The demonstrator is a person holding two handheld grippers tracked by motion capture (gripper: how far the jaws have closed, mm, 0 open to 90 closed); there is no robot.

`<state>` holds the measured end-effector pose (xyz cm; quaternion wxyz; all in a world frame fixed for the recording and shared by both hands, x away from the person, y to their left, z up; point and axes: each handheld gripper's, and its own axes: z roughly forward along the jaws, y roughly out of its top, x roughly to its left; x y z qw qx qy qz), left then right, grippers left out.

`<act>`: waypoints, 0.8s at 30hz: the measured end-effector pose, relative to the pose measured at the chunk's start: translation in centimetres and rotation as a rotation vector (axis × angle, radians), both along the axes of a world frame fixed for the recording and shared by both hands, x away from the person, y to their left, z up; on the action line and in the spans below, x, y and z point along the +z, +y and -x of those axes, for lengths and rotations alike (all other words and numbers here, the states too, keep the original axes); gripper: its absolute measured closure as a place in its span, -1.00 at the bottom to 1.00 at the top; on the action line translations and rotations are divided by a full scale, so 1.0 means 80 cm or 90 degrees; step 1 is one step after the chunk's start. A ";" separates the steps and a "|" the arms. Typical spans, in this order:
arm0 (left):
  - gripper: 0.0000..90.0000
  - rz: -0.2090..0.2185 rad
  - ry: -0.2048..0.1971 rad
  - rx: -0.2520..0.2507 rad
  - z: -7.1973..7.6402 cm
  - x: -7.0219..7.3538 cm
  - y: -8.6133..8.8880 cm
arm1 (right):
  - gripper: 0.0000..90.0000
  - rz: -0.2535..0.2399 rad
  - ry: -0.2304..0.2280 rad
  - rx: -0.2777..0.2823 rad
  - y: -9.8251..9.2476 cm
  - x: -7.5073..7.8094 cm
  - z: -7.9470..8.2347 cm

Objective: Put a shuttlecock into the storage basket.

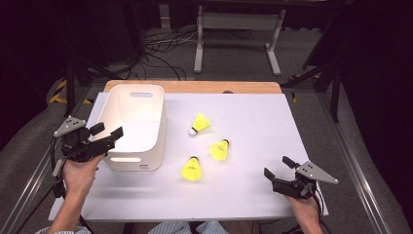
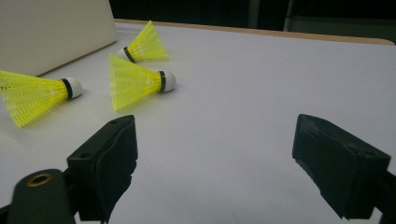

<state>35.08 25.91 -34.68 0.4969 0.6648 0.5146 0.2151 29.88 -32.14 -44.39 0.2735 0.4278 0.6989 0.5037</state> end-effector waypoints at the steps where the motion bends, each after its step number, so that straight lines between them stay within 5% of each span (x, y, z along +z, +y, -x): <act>1: -0.40 0.003 0.000 -0.001 0.000 0.000 -0.001 | -0.68 0.000 0.000 0.000 0.000 0.000 0.000; 24: -0.38 0.000 0.011 -0.018 -0.009 -0.001 -0.021 | -0.68 0.000 -0.001 0.004 0.000 0.000 0.000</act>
